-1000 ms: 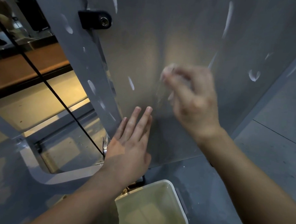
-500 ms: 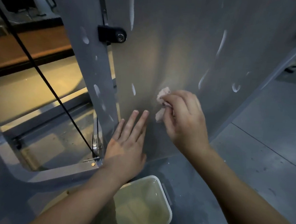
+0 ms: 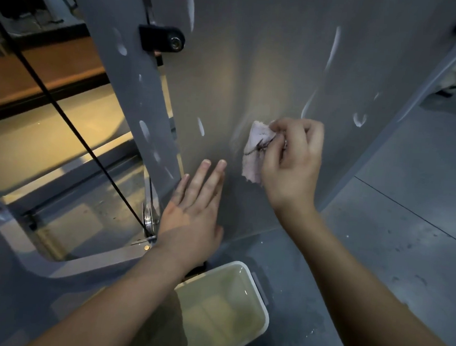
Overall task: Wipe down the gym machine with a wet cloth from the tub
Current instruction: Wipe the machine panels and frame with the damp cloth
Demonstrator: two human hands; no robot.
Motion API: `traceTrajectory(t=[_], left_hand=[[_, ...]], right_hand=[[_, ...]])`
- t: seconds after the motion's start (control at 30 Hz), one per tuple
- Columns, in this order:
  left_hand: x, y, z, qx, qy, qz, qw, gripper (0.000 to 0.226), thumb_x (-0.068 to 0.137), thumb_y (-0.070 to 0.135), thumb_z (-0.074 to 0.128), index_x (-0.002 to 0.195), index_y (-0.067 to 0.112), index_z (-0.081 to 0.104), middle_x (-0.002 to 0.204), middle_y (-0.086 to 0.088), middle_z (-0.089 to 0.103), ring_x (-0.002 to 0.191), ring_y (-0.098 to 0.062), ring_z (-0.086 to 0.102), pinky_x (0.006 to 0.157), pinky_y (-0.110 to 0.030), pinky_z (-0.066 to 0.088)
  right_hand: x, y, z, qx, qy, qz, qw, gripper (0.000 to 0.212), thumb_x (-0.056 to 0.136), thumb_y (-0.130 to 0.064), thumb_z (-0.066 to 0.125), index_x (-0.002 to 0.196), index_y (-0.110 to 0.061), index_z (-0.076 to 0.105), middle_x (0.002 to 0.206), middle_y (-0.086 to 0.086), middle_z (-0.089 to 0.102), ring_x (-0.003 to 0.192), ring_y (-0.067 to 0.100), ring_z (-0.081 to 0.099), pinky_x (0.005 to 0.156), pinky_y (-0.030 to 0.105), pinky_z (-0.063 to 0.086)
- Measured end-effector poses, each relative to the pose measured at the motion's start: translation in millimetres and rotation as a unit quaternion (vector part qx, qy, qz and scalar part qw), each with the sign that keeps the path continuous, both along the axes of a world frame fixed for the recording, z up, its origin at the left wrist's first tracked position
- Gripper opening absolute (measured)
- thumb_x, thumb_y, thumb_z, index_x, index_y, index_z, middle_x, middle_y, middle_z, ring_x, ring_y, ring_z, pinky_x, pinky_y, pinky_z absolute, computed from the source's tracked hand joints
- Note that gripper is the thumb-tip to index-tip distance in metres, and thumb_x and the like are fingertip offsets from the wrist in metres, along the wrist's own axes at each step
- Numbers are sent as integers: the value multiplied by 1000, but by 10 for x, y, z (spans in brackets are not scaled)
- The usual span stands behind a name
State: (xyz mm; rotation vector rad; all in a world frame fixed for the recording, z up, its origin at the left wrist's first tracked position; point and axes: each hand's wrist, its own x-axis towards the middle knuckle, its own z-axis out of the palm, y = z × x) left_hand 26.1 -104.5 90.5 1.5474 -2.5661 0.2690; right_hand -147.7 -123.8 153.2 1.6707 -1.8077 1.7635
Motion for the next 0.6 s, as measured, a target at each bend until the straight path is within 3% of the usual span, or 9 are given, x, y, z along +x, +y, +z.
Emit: traceTrajectory(t=[0.07, 0.17, 0.27, 0.47, 0.6], left_hand=[[9, -5, 2, -1, -1, -2, 1000, 101, 72, 35, 69, 160, 7, 28, 171, 5, -11, 157, -18, -14, 127, -41, 2], [10, 4, 7, -2, -1, 0, 1000, 99, 73, 34, 68, 160, 7, 29, 172, 4, -11, 158, -19, -12, 126, -41, 2], [3, 11, 8, 0, -3, 2, 1000, 100, 74, 35, 67, 161, 8, 26, 171, 5, -14, 157, -18, -15, 125, -41, 0], [2, 17, 13, -1, -4, 3, 1000, 98, 76, 34, 65, 161, 8, 24, 171, 5, -16, 157, -18, -16, 126, -40, -1], [-10, -1, 14, -1, 0, 6, 1000, 99, 74, 33, 67, 161, 8, 27, 171, 5, -12, 157, -18, -14, 126, -41, 1]], right_hand=[[13, 2, -78, -3, 19, 42, 999, 23, 89, -4, 59, 111, -2, 67, 115, 16, 46, 94, 21, 57, 82, 33, 55], [-23, 4, -232, 20, 118, 61, 991, 34, 89, -10, 67, 122, -2, 65, 121, 22, 43, 105, 31, 54, 93, 37, 52], [-36, -13, -277, 27, 152, 26, 988, 28, 93, -11, 58, 118, -9, 71, 121, 21, 49, 107, 36, 56, 87, 42, 53], [-18, -47, -173, -24, 146, 1, 989, 26, 95, -12, 49, 102, -4, 73, 110, 9, 51, 89, 29, 61, 75, 32, 51], [-40, -104, -344, -29, 177, 37, 983, 22, 91, -12, 64, 111, -5, 73, 120, 14, 45, 103, 37, 60, 84, 42, 56]])
